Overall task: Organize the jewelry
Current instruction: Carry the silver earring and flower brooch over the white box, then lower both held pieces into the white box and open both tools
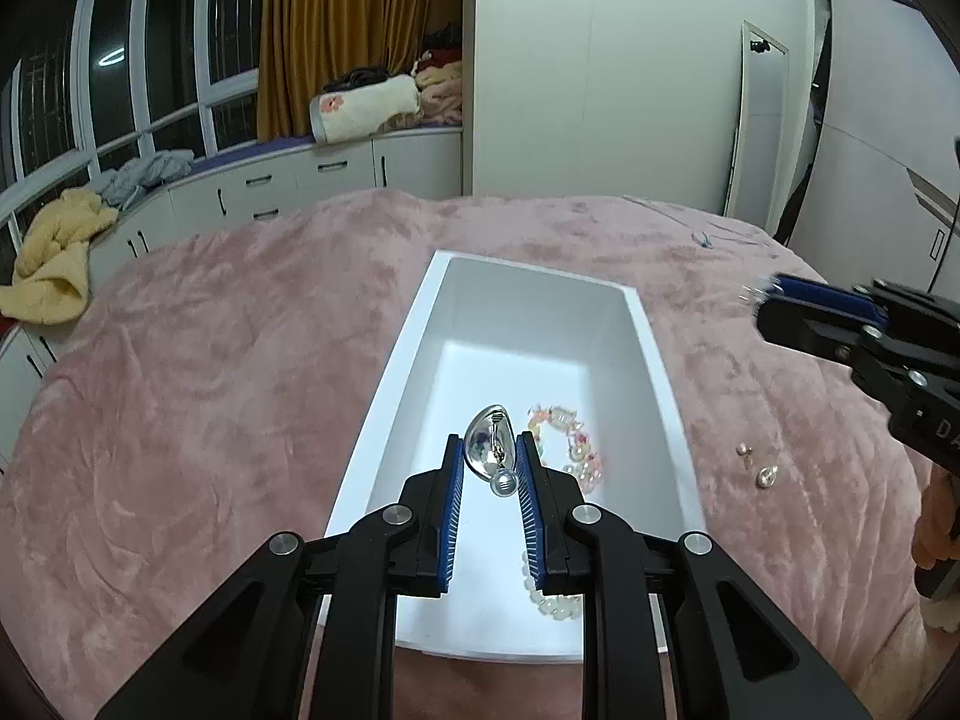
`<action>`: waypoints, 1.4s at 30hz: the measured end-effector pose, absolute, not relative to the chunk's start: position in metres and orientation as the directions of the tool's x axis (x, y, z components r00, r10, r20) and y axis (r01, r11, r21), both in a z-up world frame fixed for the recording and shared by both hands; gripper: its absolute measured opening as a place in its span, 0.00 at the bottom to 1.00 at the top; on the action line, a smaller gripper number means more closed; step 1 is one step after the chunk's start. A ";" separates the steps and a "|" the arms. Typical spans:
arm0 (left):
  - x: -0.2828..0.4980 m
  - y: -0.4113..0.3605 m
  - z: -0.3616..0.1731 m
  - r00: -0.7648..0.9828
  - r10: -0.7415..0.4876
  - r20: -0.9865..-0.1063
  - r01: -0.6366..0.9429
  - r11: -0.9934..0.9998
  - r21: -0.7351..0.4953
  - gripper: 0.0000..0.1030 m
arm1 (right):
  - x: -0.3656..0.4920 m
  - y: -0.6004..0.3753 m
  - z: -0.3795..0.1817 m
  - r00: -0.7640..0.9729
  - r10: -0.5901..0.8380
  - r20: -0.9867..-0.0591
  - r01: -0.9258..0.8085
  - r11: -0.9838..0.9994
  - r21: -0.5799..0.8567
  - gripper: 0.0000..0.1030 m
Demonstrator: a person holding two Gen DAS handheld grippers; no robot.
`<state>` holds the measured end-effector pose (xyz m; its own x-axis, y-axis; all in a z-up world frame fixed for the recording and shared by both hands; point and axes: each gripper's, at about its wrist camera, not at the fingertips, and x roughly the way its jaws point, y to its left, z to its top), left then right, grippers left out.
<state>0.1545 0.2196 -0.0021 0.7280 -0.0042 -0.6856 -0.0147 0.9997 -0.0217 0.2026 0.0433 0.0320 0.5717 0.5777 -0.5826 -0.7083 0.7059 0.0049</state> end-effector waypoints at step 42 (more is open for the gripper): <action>0.164 0.130 0.027 0.790 0.016 -0.613 0.017 0.999 0.047 0.86 | 0.221 -0.056 0.052 0.747 0.464 -0.476 -0.528 0.850 0.001 0.84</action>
